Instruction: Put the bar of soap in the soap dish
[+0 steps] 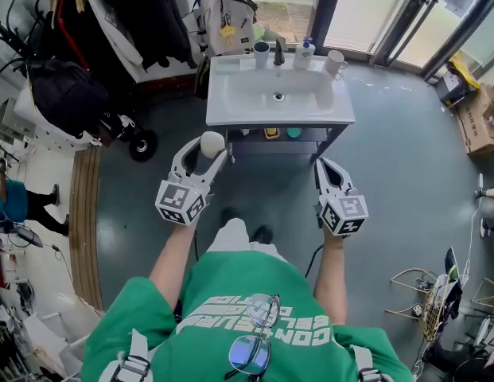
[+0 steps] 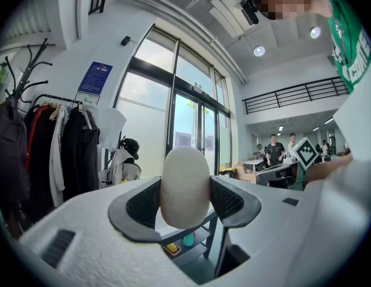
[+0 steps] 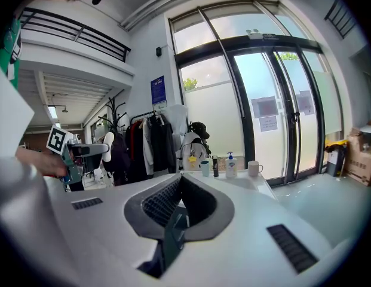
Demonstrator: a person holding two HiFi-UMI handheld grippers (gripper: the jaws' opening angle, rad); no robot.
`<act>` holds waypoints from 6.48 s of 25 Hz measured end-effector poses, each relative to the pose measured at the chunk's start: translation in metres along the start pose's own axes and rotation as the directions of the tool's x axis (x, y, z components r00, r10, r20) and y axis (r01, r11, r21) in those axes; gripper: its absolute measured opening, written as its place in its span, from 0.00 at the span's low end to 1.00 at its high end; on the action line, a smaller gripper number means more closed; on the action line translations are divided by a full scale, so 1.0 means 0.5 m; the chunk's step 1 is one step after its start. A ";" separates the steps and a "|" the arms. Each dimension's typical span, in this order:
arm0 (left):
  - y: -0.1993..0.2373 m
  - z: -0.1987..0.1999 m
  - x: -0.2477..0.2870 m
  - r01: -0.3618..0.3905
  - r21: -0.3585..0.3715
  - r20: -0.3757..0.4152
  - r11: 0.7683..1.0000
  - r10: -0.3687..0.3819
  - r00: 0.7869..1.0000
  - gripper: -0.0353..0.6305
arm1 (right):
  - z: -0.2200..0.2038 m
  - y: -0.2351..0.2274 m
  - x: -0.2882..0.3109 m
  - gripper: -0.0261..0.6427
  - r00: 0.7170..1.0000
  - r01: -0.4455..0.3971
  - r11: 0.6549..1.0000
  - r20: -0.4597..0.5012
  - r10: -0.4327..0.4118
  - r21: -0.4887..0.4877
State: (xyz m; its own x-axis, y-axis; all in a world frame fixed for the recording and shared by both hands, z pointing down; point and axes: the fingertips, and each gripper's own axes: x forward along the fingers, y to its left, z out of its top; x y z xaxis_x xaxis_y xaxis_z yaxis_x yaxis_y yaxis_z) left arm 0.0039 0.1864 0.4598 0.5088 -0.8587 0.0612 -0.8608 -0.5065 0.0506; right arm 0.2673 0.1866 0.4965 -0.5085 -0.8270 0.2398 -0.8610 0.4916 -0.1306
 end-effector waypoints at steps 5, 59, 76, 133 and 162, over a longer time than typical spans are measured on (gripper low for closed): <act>0.010 0.005 0.002 -0.010 -0.003 0.011 1.000 0.010 1.000 0.44 | 0.007 0.000 0.009 0.06 1.000 -0.007 1.000 0.002 0.007 -0.006; 0.647 0.045 0.521 0.133 -0.102 0.028 0.986 -0.131 0.991 0.44 | 0.209 -0.058 0.777 0.06 0.995 0.077 0.996 -0.054 -0.080 -0.047; 0.753 0.027 0.613 0.221 -0.115 0.022 0.968 -0.220 0.975 0.44 | 0.221 -0.045 0.910 0.06 0.991 0.119 0.992 -0.063 -0.122 -0.045; 0.745 -0.299 0.896 0.398 0.032 -0.400 0.917 -0.353 0.846 0.44 | 0.033 -0.158 1.152 0.06 0.960 -0.073 0.995 -0.266 0.090 0.074; 0.731 -0.637 0.947 0.562 0.038 -0.792 0.827 -0.318 0.521 0.44 | -0.148 -0.132 1.189 0.06 0.891 -0.108 0.976 -0.417 0.178 0.187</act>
State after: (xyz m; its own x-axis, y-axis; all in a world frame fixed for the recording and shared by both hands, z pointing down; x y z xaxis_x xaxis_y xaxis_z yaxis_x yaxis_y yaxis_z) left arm -0.0659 -0.3801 0.8247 0.5485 -0.2241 0.8056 -0.4262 -0.9038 0.0388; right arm 0.0225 -0.3174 0.7188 -0.6023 -0.5358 0.5917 -0.7879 0.5179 -0.3330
